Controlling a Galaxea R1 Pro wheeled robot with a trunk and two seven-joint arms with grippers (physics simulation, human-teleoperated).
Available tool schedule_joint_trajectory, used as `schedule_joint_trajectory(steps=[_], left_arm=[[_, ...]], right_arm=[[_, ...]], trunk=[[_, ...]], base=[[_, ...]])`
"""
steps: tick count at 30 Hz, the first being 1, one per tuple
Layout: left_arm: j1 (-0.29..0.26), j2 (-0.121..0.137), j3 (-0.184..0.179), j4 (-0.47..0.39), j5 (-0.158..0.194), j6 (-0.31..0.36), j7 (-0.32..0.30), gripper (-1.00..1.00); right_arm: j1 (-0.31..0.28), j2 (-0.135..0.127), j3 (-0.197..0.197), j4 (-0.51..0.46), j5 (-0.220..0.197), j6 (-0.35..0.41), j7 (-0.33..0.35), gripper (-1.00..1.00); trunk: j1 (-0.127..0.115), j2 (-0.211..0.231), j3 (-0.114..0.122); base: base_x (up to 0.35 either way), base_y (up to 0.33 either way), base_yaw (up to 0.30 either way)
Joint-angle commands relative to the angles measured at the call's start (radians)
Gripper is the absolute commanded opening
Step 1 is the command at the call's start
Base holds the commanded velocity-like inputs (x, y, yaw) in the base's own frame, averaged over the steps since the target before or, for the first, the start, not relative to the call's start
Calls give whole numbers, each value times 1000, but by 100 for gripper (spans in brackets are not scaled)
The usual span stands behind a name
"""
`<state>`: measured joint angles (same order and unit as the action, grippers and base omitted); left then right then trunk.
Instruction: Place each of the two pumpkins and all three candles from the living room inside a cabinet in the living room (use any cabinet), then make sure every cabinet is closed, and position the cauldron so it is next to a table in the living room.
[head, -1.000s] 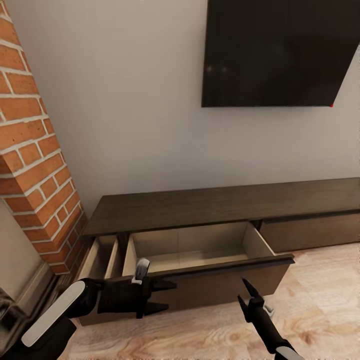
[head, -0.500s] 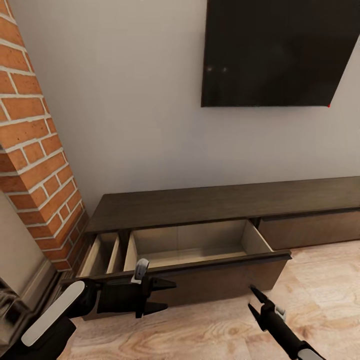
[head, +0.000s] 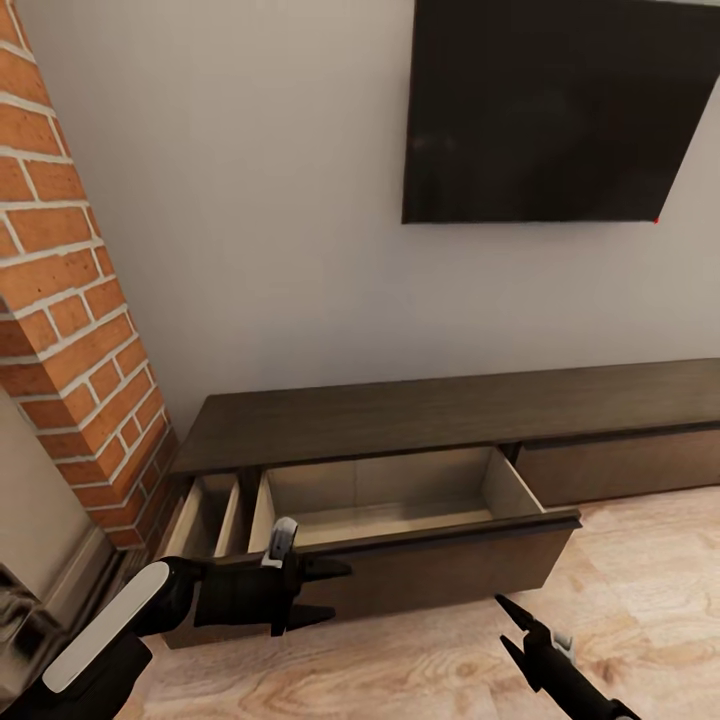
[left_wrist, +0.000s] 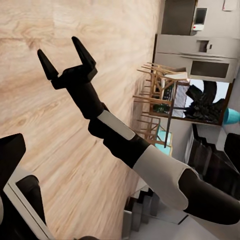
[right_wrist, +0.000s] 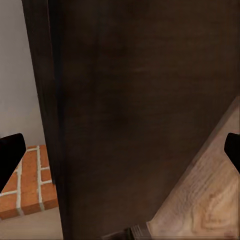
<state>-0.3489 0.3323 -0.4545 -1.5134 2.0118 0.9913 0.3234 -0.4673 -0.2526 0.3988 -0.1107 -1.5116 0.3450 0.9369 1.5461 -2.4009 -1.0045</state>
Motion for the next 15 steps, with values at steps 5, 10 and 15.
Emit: schedule_joint_trajectory(steps=[5,10,15], left_arm=[[-1,-1,-2,-1,9,0,9,100],[-1,-2,-3,-1,9,-1,10,100],[16,8,-21,-18,22,-18,28,100]], right_arm=[[-1,0,7,1,50,5,7,100],[-1,0,6,14,118,-2,11,100],[-2,1,-3,15,116,14,29,100]], trunk=[[-19,35,15],[-39,70,30],[-46,84,37]], base=[[0,0,0],[0,0,0],[0,0,0]])
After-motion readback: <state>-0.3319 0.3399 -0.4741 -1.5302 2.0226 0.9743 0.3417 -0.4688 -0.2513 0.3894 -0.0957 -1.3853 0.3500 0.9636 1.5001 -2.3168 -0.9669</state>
